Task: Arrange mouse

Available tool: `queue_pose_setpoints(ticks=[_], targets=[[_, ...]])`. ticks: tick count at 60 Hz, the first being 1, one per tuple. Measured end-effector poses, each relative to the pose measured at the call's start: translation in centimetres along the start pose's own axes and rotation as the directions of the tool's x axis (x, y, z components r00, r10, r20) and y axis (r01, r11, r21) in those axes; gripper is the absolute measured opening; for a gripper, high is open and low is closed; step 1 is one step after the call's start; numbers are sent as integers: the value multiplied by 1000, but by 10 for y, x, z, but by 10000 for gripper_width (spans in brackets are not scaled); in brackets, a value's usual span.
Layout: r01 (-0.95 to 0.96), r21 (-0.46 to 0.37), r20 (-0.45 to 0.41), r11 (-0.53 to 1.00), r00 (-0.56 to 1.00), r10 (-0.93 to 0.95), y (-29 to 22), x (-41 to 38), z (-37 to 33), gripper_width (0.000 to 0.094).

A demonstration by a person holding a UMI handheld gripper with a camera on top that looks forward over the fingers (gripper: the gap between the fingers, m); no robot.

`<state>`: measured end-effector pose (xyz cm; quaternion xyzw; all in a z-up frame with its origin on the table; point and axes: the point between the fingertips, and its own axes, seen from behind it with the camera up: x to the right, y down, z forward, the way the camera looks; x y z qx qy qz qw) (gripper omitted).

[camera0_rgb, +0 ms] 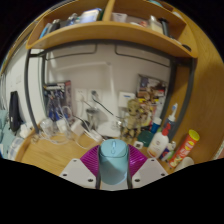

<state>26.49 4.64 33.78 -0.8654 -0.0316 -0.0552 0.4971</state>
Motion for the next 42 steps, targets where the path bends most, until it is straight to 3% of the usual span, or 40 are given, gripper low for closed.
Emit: queue_pose_setpoints(ticks=[12,25,30,34,42], targets=[[-44,-147,-44,988,998,38,102,95,27,361],[-76,-305,-11,949,997,77,205,110,51,369],[-71,-344,13,936,997,81,230,104,56,390],[-102,-329,11,939,994,112,231,103,57,390],[-90,-331,8,939,995,98,232,104,57,486]])
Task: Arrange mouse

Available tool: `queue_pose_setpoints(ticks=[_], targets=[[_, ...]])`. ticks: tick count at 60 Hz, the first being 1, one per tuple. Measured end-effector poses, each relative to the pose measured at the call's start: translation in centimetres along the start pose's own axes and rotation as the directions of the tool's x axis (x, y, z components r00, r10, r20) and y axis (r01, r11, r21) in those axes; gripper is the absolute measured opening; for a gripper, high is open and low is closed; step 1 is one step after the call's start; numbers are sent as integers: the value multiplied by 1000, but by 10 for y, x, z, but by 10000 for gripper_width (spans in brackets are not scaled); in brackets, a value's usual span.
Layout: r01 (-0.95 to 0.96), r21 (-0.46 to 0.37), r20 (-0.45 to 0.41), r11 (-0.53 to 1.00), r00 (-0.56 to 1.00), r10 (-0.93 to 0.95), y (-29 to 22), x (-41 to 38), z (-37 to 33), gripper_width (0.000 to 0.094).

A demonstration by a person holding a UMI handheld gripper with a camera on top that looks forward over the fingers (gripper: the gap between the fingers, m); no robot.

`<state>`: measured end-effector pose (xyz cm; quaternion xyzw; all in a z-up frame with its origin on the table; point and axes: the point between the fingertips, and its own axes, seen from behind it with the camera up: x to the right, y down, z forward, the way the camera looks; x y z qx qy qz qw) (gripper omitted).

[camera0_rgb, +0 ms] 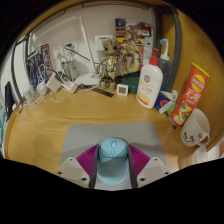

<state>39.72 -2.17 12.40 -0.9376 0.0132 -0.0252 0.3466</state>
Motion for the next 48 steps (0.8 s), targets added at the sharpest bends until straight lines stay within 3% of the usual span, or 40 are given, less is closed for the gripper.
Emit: queue_pose_setpoints(ticks=[4,11,15,34,48], targets=[[-1,-13,-7,1000,1000,1,0,1,0,545],[14,-52,-64,999,998,-17,3,15,-7,857],[27,-62,-81,998,996,-32,-2,12,-23,865],[32,114,-51,993,998,-26,-74,-68,-163,866],[52,203,6,978,998,-54,-86,-166,-257,863]])
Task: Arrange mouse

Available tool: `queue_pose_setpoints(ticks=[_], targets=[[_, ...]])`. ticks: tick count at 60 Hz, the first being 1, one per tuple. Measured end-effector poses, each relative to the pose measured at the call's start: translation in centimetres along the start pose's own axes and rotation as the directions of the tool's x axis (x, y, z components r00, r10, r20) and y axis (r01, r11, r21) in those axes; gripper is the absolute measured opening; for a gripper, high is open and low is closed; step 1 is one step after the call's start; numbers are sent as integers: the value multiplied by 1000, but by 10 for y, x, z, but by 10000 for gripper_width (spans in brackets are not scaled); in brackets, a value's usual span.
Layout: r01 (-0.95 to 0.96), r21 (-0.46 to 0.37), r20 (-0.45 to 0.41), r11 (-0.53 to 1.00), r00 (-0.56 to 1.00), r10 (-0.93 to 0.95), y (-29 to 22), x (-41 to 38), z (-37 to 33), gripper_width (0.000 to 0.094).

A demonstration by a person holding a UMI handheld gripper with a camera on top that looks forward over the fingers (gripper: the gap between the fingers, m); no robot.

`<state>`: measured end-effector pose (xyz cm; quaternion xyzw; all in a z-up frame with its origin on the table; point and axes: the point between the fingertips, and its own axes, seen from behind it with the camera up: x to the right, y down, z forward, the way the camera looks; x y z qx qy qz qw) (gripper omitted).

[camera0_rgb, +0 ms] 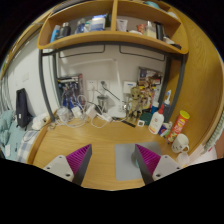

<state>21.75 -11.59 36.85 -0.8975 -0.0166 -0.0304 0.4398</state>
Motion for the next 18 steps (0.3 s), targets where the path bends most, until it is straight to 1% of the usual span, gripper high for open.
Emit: queue_pose_setpoints(ticks=[18], targets=[[11,68,56,998,998,-15,0,-95,-84,859]])
